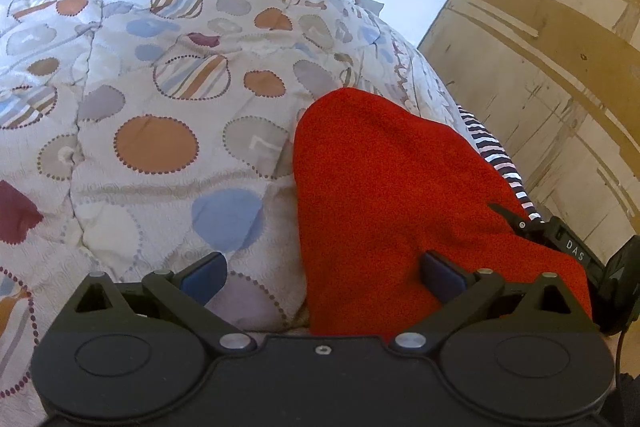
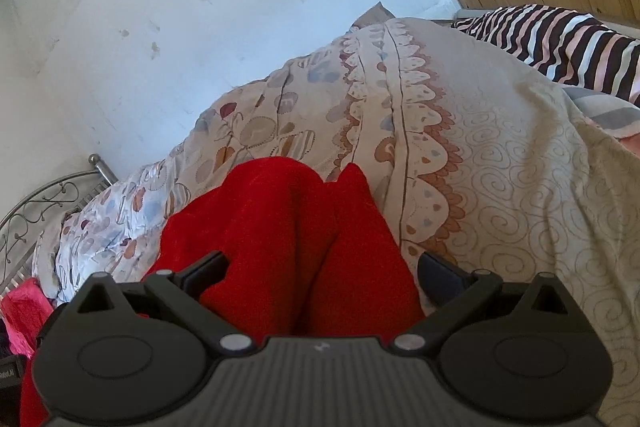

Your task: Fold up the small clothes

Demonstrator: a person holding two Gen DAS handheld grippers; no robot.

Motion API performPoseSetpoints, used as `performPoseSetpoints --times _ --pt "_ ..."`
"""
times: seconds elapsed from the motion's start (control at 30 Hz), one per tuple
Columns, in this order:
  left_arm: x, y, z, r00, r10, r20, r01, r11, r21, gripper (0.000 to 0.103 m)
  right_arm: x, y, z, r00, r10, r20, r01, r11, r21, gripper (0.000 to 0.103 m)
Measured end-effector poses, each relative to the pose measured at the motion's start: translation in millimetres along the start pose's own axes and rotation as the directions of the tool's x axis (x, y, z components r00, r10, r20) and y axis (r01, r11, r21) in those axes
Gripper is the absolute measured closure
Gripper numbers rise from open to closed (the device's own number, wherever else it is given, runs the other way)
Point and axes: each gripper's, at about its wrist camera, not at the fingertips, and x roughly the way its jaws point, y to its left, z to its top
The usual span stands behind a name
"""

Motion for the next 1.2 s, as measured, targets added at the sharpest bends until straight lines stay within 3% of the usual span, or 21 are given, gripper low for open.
performPoseSetpoints --times 0.3,0.53,0.87,0.97,1.2 --pt "5.7 1.0 -2.3 1.000 -0.009 -0.002 0.009 1.000 -0.011 0.001 -1.8 -1.5 -6.7 0.999 0.013 0.030 -0.013 1.000 -0.009 0.000" --pt "-1.1 -3.8 -13.7 0.998 0.014 0.055 -0.013 1.000 -0.029 0.001 -2.3 -5.0 -8.4 0.999 0.028 0.043 -0.028 1.000 -0.004 0.000" --pt "24.0 7.8 12.0 0.997 -0.057 -0.049 0.056 0.998 -0.027 0.000 -3.0 -2.6 -10.6 0.999 0.019 0.049 -0.019 1.000 -0.017 0.001" --pt "31.8 13.0 14.9 0.993 -0.090 -0.070 0.087 0.995 -0.047 0.000 -4.7 -0.9 -11.6 0.998 0.012 0.061 -0.010 0.999 -0.032 0.007" --pt "42.1 12.6 20.8 0.989 -0.107 -0.102 0.103 0.994 -0.045 0.000 -10.9 19.3 -7.9 0.999 -0.009 0.033 0.012 0.996 -0.092 0.031"
